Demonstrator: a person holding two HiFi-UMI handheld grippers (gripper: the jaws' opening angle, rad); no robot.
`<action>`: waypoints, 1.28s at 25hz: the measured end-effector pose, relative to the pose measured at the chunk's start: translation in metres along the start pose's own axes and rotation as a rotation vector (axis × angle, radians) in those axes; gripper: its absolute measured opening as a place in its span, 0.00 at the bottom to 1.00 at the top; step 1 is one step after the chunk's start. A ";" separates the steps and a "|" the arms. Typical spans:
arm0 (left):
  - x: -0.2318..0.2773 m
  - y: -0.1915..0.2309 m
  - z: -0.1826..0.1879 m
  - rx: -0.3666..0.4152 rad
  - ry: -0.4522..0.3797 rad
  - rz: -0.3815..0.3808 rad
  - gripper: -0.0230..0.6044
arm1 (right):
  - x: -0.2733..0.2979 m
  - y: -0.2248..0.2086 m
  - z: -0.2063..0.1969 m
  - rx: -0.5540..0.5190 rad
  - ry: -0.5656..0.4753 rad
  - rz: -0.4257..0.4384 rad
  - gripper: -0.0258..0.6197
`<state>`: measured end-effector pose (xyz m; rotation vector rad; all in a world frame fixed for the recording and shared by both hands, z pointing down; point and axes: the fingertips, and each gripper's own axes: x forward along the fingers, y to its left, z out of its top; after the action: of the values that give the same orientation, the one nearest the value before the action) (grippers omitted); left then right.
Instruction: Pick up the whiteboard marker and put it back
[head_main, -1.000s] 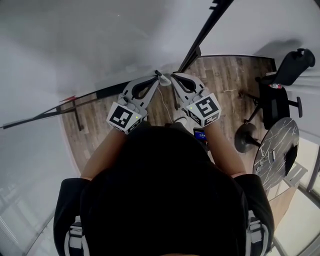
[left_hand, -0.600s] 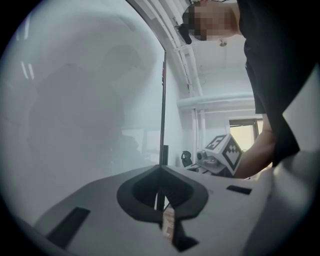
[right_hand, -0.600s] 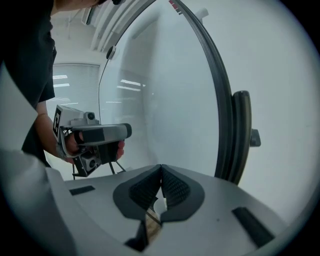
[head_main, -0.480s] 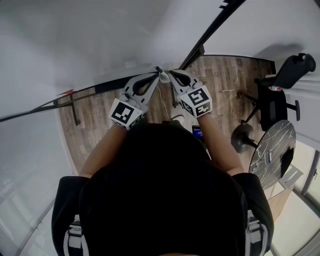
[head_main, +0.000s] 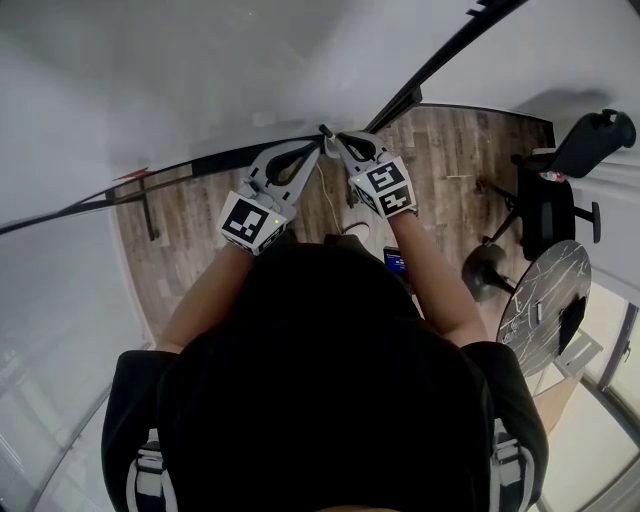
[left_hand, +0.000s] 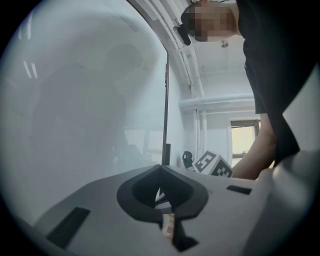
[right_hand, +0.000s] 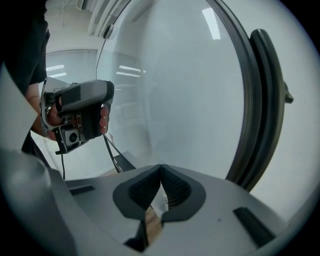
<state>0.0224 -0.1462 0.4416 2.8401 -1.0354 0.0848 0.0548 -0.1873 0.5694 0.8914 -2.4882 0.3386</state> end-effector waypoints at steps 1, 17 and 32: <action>-0.001 0.000 0.000 0.000 -0.001 0.000 0.04 | 0.002 -0.001 -0.002 -0.001 0.007 0.000 0.04; -0.014 0.017 0.000 -0.010 0.038 0.049 0.04 | 0.038 -0.005 -0.025 -0.061 0.129 0.023 0.15; -0.020 0.025 0.003 0.001 0.030 0.050 0.04 | 0.053 0.000 -0.027 -0.099 0.186 0.035 0.15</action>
<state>-0.0092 -0.1528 0.4386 2.8051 -1.1006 0.1311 0.0287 -0.2052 0.6196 0.7428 -2.3298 0.2933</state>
